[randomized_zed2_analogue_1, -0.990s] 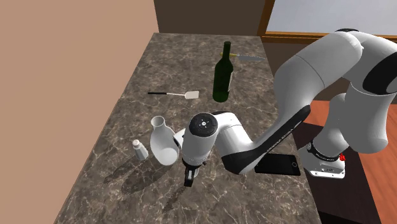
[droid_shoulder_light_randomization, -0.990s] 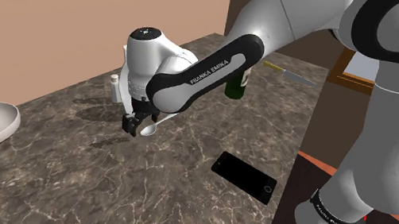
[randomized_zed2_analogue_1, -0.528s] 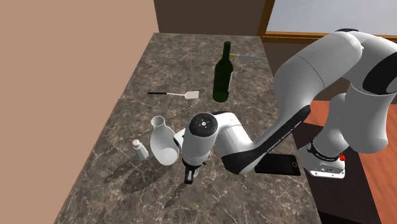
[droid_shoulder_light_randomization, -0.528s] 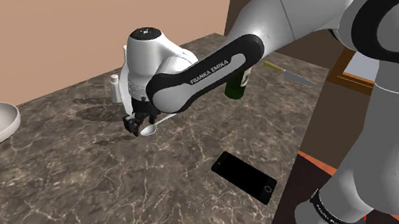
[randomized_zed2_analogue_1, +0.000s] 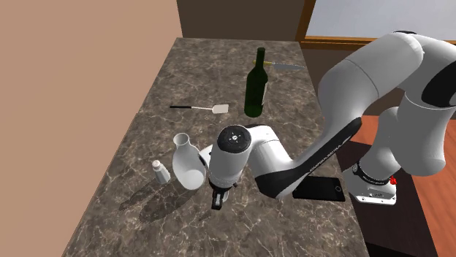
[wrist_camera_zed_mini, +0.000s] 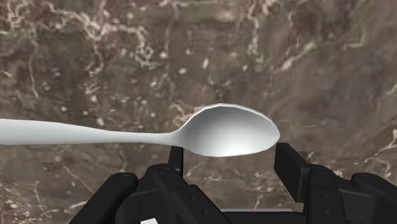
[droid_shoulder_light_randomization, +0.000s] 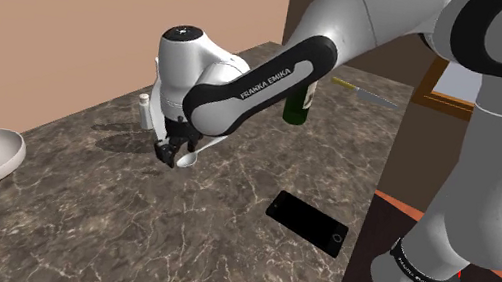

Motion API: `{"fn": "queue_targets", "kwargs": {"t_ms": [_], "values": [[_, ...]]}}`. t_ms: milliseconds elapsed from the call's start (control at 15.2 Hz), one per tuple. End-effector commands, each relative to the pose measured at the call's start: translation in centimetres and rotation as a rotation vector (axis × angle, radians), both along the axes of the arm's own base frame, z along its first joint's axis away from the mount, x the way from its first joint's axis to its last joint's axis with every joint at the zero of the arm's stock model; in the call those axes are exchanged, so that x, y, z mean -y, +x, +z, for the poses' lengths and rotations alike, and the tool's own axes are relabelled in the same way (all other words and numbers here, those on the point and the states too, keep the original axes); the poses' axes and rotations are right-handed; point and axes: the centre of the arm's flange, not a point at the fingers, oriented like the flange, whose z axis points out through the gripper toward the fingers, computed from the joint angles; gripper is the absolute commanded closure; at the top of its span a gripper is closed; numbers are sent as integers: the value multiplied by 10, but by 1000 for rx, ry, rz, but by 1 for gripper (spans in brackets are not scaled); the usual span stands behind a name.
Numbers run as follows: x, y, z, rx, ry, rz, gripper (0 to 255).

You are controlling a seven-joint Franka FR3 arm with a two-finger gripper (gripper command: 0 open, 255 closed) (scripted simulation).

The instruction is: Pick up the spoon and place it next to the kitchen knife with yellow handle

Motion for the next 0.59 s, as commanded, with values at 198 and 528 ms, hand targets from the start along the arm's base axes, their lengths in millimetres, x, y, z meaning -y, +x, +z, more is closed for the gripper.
{"fn": "queue_targets", "kwargs": {"t_ms": [198, 528], "values": [[0, 1, 27, 0, 0, 0, 255], [0, 1, 53, 0, 0, 0, 255]]}}
